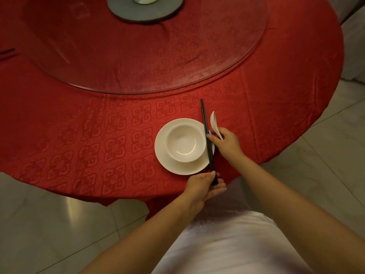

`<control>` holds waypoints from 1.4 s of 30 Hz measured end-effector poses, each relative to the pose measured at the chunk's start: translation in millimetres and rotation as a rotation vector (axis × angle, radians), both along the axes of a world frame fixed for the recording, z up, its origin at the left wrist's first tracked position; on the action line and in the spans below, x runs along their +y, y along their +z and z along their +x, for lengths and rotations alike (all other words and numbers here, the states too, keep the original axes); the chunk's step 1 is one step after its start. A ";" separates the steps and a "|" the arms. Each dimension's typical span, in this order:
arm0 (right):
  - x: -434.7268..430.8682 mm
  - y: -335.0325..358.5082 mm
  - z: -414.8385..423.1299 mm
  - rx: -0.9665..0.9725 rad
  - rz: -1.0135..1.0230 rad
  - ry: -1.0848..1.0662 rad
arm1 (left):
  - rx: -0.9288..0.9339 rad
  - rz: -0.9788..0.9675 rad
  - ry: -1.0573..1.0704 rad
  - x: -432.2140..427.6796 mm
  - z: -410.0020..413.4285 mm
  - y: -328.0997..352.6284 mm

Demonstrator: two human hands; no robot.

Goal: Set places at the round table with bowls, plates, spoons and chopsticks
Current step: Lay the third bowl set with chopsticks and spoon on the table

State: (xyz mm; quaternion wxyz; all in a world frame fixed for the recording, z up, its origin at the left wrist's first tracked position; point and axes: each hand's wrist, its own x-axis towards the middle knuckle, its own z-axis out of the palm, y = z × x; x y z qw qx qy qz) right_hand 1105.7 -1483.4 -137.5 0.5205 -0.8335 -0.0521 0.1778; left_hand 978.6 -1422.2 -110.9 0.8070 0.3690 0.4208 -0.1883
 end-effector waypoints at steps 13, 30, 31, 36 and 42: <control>0.3 1.7 -0.3 0.000 -0.021 0.017 | -0.017 0.076 -0.038 1.2 -1.5 -6.7; -0.1 67.3 19.8 -0.411 -0.480 0.621 | -0.100 0.970 -0.189 122.2 25.2 21.3; 2.7 67.8 16.8 -0.404 -0.489 0.660 | -0.103 0.960 -0.197 120.3 26.4 18.6; 6.2 63.0 6.6 -0.436 -0.562 0.799 | -0.103 0.956 -0.180 117.5 24.0 12.1; 10.3 59.9 4.6 -0.487 -0.620 0.840 | -0.095 0.943 -0.152 117.1 23.4 12.1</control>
